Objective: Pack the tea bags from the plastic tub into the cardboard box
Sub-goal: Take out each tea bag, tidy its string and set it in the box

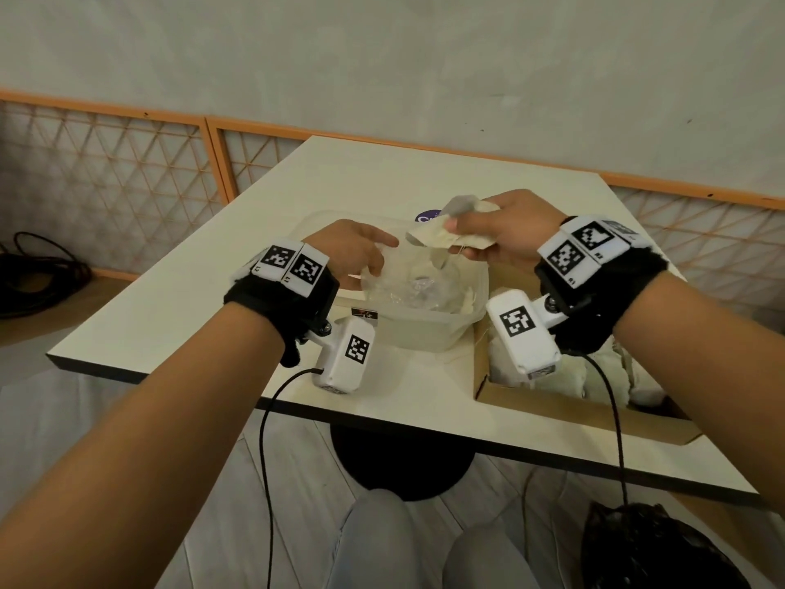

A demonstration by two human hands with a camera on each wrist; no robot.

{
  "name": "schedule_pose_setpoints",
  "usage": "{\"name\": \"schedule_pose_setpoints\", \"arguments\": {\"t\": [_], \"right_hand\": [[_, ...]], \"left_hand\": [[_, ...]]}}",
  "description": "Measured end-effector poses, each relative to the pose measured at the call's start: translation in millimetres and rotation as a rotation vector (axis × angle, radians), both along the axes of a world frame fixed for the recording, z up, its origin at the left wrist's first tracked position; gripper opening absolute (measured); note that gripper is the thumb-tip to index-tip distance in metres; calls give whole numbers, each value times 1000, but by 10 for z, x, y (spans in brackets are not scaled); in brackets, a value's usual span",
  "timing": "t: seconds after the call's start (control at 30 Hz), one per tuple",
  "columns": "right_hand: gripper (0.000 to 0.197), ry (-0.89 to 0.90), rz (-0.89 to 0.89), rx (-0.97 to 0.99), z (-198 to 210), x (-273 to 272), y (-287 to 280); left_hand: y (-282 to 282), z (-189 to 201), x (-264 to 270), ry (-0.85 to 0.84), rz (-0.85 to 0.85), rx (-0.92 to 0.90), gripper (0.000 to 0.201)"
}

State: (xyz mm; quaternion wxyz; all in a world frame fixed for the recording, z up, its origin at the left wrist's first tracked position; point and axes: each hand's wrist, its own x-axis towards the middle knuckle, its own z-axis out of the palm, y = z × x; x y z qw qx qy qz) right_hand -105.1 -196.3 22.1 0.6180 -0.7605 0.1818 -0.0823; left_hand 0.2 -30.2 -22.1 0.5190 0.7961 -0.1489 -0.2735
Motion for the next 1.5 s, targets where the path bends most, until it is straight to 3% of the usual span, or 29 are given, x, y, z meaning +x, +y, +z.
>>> {"name": "schedule_pose_setpoints", "arguments": {"t": [0.23, 0.3, 0.4, 0.47, 0.57, 0.7, 0.87, 0.97, 1.1, 1.23, 1.37, 1.5], "right_hand": [[10, 65, 41, -16, -50, -508, -308], [7, 93, 18, -28, -70, -679, -425], [7, 134, -17, -87, -56, -891, -620], [8, 136, -26, -145, -49, -995, -725], [9, 115, -13, -198, -45, -1108, -805], [13, 91, 33, -214, 48, -1174, -877], [11, 84, 200, -291, 257, -1161, -906], [13, 179, 331, -507, 292, -1080, -860], [25, 222, 409, -726, 130, -935, -783], [50, 154, 306, -600, -52, -931, -780], [74, 136, 208, -634, -147, -994, -828], [59, 70, 199, -478, -265, -1106, -837]], "left_hand": [[-31, 27, -68, -179, 3, 172, 43], [-68, 75, -110, -353, 62, 213, 43], [-199, 154, -300, -750, 199, -59, 39], [-357, 200, -518, -794, 203, -322, 29], [-685, 221, -810, -493, 72, -572, 12], [-1083, 224, -1030, -51, -23, -644, 9], [-1292, 250, -1183, 469, -317, -473, 66], [-1299, 176, -1252, 731, -471, -481, 72], [-1277, 53, -1341, 858, -343, -579, 50], [-1277, -118, -1322, 896, -221, -688, 31], [-1300, -250, -1305, 1017, -182, -768, 18], [-1310, -317, -1284, 977, -141, -822, 20]]}}
